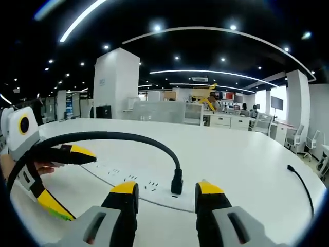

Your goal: Locate the USB plug end of the data cable currently connected to the USB port on the desk. Grip the plug, withdraw it from the port, and place it onto the desktop.

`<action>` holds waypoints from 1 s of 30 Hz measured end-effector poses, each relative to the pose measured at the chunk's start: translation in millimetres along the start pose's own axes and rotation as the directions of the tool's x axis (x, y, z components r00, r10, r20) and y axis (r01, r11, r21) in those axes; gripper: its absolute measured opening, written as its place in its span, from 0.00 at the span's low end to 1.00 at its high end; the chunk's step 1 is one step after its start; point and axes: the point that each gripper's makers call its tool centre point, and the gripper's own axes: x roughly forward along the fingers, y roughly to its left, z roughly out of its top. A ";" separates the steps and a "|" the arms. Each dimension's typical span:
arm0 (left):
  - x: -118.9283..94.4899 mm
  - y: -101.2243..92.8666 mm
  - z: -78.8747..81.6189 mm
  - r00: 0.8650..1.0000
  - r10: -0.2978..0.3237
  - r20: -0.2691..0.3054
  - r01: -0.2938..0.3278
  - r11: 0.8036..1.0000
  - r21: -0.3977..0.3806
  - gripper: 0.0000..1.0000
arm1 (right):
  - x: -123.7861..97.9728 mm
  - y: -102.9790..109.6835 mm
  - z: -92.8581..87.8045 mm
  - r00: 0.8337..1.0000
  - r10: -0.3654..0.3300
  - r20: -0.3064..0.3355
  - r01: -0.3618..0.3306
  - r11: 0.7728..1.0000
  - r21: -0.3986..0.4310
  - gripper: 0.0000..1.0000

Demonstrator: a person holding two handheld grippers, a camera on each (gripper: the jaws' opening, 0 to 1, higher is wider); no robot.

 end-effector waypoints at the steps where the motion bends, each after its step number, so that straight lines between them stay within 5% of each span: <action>1: 0.2 -1.8 0.3 1.000 -0.003 0.004 0.003 1.000 -0.003 0.66 | 1.7 0.8 -0.2 1.000 0.002 0.001 -0.002 1.000 0.001 0.44; 30: 12.8 -26.3 -12.3 0.999 -0.049 -0.012 0.049 0.999 0.011 0.66 | 24.5 0.5 -1.7 1.000 -0.016 0.008 0.016 0.999 0.028 0.38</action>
